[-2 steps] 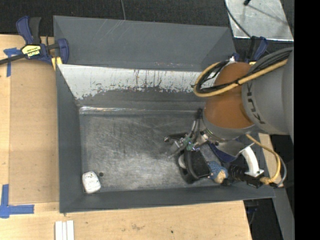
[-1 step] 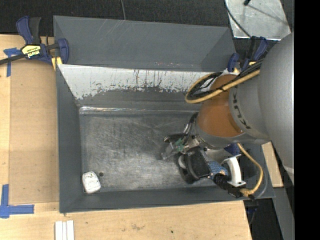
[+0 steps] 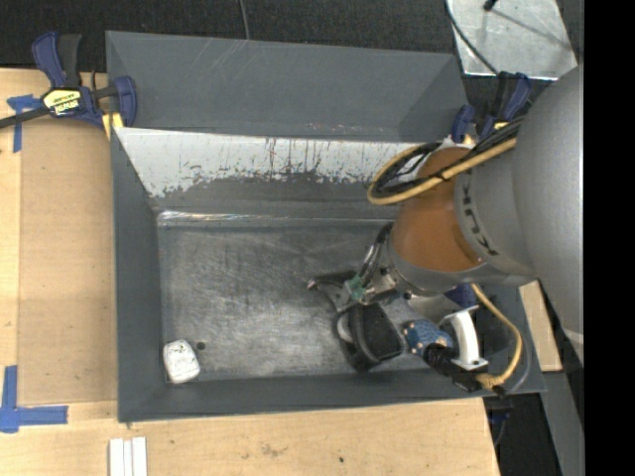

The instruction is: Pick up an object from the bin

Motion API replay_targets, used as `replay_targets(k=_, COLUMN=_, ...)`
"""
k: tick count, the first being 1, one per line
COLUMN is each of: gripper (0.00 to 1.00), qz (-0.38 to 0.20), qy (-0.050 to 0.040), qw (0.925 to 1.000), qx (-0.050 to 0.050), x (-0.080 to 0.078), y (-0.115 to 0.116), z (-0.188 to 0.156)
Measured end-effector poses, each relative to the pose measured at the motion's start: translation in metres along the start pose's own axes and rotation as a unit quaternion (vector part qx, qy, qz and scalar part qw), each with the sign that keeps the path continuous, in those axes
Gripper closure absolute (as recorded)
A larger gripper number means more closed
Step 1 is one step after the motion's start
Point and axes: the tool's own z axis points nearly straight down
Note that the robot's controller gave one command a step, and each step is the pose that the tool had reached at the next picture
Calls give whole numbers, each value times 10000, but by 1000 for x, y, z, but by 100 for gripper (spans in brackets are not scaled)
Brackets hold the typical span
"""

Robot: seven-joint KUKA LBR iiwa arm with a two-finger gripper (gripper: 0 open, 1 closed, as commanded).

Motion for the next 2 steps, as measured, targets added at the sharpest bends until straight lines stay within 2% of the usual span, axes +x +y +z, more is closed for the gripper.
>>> replay_targets(k=1, gripper=100, qz=146, qy=0, qw=9999, qx=-24, x=0, y=2, z=9)
replay_targets(k=2, gripper=100, qz=163, qy=21, qw=9999, qx=19, x=10, y=-1, z=-101)
